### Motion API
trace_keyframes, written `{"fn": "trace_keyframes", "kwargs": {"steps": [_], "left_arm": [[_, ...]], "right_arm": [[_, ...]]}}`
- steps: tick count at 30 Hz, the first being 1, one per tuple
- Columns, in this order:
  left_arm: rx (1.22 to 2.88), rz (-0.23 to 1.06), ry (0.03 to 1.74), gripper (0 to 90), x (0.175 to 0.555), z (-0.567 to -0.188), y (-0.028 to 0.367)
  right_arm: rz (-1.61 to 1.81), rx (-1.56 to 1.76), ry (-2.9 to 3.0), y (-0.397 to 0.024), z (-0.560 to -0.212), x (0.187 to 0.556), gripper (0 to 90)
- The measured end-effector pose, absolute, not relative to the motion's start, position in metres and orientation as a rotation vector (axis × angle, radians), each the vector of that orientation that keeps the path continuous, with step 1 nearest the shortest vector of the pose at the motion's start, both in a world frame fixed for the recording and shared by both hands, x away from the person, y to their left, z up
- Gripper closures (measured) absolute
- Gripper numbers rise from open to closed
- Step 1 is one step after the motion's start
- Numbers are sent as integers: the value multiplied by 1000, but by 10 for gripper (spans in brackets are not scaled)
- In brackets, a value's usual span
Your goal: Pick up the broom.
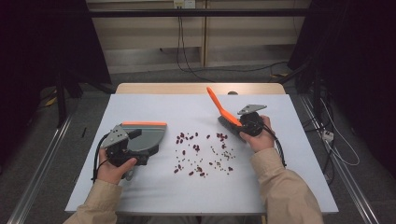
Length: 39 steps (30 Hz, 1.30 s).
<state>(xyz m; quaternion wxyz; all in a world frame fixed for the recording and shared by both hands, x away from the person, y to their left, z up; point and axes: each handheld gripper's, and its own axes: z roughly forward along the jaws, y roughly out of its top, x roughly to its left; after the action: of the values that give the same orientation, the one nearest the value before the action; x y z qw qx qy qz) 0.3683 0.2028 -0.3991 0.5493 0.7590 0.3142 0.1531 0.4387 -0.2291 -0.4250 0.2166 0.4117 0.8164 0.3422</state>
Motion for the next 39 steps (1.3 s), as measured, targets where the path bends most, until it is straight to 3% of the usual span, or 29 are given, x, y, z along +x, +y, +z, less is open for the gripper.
{"fn": "trace_keyframes", "kwargs": {"steps": [39], "left_arm": [[1775, 335, 767, 57, 359, -411, 227]], "right_arm": [[941, 880, 2447, -204, -422, 411, 709]]}}
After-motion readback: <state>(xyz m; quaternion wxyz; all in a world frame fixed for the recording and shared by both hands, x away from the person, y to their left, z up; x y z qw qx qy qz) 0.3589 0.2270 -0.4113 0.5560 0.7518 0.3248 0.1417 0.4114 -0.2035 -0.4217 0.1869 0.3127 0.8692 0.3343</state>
